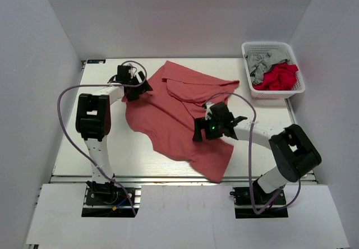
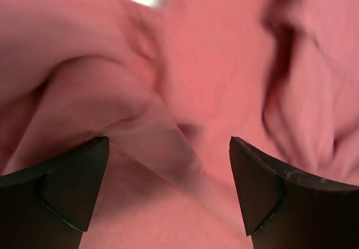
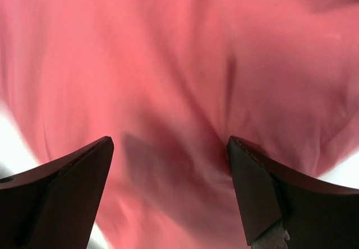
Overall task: Fold and stack the t-shirts
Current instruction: Flatten out the tshirt
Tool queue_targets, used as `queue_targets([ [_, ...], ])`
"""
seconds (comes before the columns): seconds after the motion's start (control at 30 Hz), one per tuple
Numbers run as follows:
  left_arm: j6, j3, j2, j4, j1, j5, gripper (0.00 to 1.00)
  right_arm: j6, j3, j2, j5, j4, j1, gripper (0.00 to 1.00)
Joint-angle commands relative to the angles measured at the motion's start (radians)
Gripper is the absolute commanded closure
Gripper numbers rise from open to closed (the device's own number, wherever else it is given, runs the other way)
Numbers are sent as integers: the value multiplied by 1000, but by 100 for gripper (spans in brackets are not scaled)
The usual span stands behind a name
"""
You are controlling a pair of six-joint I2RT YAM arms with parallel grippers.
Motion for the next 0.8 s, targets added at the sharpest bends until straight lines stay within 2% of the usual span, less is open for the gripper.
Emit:
queue_targets([
  [0.0,22,174,153,-107,36,-112,1,16,-55,-22,-127,-219,115,11],
  [0.07,57,287,284,-119,36,-76,1,-48,-18,-39,-212,-218,219,11],
  [0.13,88,475,436,-119,36,-8,1,-97,10,-31,-271,-170,293,13],
  [0.17,88,622,497,-130,25,33,1,-198,77,2,-303,-162,328,13],
  [0.23,76,785,618,-159,25,98,1,-254,204,82,-354,-198,368,14],
  [0.27,61,924,720,-174,25,151,1,-312,256,111,-381,-189,388,14],
  [0.3,51,971,758,-175,25,174,1,-312,295,180,-456,-175,407,14],
  [0.33,39,994,779,-152,25,188,1,-311,318,203,-467,-138,415,14],
  [0.37,27,978,779,-86,16,188,1,-361,365,226,-480,-136,433,14],
  [0.47,9,898,744,47,16,214,1,-371,433,305,-497,-139,447,14],
  [0.57,28,898,714,65,16,250,1,-374,453,290,-478,-116,450,14],
  [0.67,50,898,652,77,16,260,1,-340,447,239,-394,-90,430,10],
  [0.77,77,907,567,54,16,224,1,-279,466,198,-212,-107,404,10],
])
